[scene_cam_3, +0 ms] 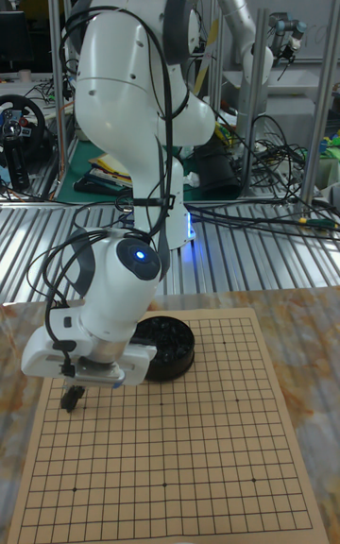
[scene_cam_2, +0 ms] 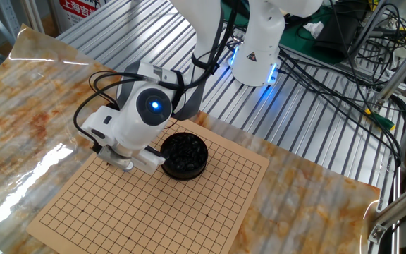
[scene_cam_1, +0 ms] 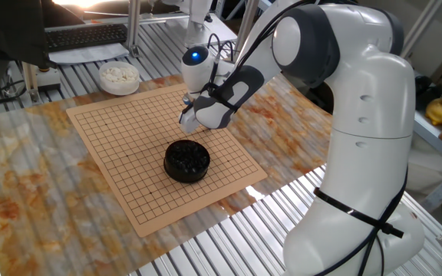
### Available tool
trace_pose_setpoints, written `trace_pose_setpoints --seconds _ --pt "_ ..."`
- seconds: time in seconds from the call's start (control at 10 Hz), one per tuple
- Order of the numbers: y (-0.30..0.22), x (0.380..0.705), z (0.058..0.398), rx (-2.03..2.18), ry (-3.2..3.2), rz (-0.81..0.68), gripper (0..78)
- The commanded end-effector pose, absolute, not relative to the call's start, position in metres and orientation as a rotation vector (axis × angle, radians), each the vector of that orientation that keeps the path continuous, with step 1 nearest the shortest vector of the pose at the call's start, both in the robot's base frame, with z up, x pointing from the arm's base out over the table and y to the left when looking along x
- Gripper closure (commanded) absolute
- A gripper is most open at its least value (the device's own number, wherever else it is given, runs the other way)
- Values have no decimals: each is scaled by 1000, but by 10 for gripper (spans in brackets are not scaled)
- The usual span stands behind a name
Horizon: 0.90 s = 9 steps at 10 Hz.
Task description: Play the first move as black on the 3-4 point in the upper right corner of the Go board
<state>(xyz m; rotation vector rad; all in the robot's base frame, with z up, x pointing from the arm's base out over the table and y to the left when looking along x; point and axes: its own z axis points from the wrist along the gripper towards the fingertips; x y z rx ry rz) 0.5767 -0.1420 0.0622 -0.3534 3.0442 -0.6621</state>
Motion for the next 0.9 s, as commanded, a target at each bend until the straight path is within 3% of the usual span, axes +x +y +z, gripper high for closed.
trace_pose_setpoints --seconds 0.1,0.9 --pt "-142 577 63 -346 3055 -651 764" --pt "-143 574 61 -333 3058 -658 764"
